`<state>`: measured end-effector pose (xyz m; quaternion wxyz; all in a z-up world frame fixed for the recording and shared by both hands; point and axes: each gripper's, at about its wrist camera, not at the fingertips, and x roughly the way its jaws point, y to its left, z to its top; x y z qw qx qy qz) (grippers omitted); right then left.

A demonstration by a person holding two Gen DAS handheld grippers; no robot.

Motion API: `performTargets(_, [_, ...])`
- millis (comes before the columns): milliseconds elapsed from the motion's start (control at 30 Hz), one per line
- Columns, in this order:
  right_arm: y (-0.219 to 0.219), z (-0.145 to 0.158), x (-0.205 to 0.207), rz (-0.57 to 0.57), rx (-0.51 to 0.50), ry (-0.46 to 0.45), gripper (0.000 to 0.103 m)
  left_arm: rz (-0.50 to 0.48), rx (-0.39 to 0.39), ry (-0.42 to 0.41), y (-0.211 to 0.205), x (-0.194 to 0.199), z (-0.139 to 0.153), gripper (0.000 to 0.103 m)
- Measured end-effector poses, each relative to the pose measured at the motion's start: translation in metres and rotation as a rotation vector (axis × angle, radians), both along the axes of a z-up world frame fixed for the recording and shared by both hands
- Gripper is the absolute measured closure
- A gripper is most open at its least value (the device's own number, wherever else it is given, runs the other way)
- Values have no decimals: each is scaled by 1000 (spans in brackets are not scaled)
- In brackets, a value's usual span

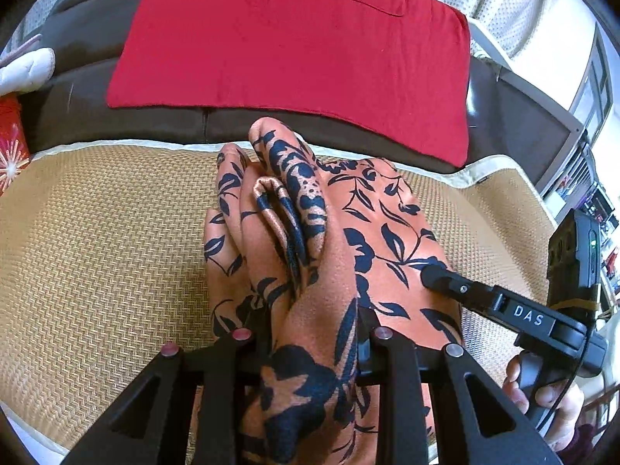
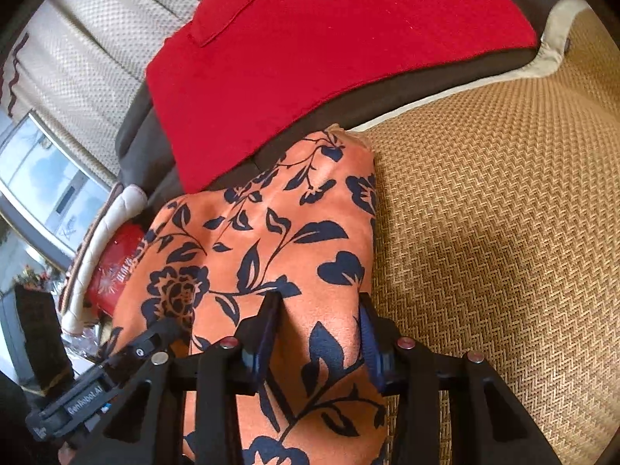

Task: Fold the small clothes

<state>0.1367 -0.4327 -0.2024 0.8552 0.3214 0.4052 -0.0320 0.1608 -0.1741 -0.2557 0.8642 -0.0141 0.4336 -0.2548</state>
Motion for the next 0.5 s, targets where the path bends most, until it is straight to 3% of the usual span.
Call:
performTargets(367, [9,-1,6,-2,-11,17,61,23,35,33,7,-3,4,74])
performTargets(500, [12,0,9,-4,-22,29,61,27,70,31,10,-2,1,65])
